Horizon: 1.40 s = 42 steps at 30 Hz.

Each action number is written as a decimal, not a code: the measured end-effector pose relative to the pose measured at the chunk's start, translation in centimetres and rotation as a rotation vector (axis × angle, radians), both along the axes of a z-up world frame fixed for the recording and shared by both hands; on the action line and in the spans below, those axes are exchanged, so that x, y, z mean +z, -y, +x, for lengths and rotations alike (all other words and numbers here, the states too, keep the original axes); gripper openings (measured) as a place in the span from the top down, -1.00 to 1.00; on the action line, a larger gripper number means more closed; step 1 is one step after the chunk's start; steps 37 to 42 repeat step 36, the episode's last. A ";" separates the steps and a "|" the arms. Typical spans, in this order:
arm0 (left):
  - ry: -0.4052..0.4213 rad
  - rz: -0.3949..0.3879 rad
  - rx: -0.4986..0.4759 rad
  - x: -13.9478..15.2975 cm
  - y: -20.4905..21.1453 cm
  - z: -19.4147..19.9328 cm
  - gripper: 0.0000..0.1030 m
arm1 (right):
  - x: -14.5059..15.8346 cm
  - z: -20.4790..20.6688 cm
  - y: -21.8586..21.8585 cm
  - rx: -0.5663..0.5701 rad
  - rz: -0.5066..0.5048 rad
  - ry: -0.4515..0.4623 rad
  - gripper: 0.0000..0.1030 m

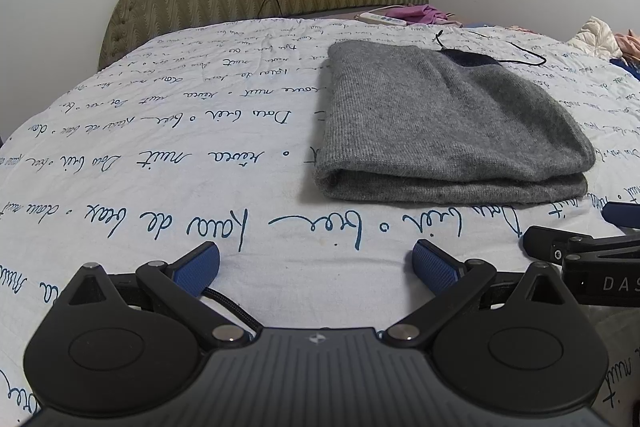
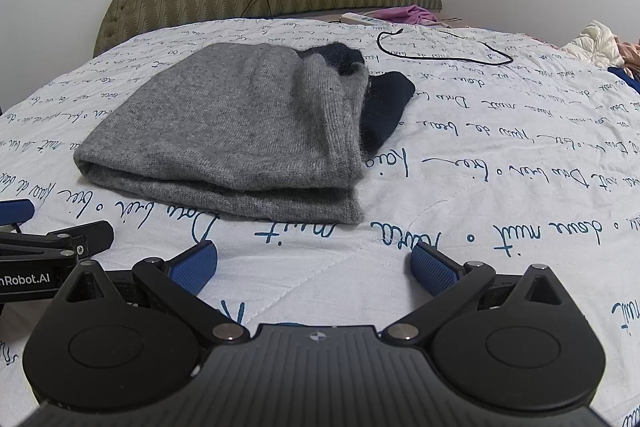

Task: Fold small clothes

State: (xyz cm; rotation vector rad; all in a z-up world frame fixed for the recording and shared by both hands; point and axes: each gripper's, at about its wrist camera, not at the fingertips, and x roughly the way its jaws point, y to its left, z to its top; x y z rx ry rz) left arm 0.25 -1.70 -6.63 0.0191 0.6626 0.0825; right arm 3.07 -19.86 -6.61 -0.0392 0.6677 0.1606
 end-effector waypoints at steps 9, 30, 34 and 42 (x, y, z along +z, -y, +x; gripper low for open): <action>-0.004 -0.005 -0.002 -0.1 -0.1 0.2 -1.00 | 0.0 0.0 0.0 0.000 0.000 0.000 -1.00; -0.003 -0.017 -0.009 0.0 -0.3 0.1 -1.00 | 0.0 0.0 0.0 0.000 0.000 -0.001 -1.00; 0.008 -0.031 -0.013 0.1 -0.5 0.0 -1.00 | 0.1 0.0 0.0 0.000 -0.001 -0.001 -1.00; 0.015 -0.032 -0.020 0.3 -0.5 -0.3 -1.00 | 0.1 0.0 0.1 0.002 0.004 -0.003 -1.00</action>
